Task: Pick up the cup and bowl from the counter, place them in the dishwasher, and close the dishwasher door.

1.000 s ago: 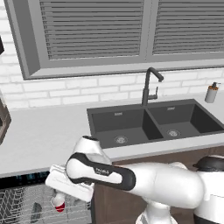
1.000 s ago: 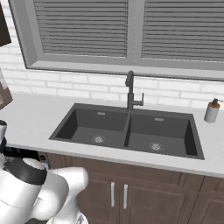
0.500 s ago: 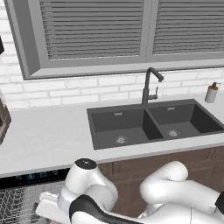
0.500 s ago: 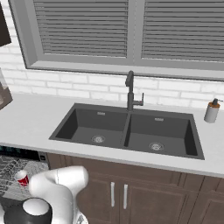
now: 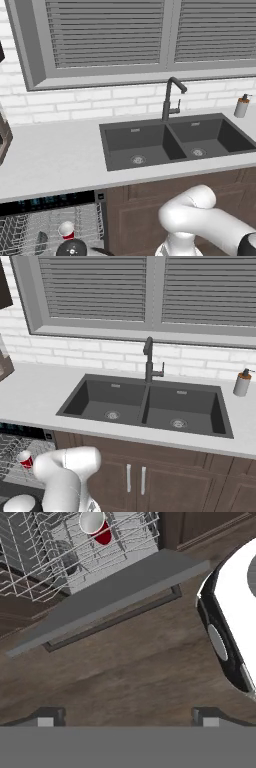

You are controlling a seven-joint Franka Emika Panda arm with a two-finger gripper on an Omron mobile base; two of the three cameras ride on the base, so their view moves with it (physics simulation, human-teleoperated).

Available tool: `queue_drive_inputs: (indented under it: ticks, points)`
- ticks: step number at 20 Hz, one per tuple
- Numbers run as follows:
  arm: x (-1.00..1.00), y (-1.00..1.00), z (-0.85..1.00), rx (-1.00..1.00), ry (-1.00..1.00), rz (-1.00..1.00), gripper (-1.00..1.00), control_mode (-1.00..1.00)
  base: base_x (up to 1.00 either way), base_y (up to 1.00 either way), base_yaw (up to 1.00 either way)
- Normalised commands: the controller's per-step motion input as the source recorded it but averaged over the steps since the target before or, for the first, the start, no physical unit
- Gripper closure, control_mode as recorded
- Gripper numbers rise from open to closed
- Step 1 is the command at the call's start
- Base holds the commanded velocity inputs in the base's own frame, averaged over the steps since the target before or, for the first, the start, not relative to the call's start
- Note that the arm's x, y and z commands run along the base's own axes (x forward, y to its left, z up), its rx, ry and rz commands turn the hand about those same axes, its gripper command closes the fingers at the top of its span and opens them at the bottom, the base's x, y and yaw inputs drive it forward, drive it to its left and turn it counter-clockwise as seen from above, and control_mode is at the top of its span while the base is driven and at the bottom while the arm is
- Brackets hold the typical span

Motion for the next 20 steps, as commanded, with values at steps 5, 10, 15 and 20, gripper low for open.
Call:
queue_drive_inputs:
  ticks: [5,10,15,20]
  points:
    - [-0.03,0.06,-0.36,-0.13,-0.08,0.00,-1.00,-1.00,0.00,0.00,0.00]
    - [-0.13,0.07,-0.43,-0.35,-0.21,0.00,-1.00,-1.00,0.00,0.00,0.00]
    - [-0.02,0.31,-0.19,-0.34,-0.26,0.00,-1.00,-1.00,0.00,0.00,0.00]
    - [0.00,0.09,0.00,-0.34,-0.35,0.00,-1.00,-1.00,0.00,0.00,0.00]
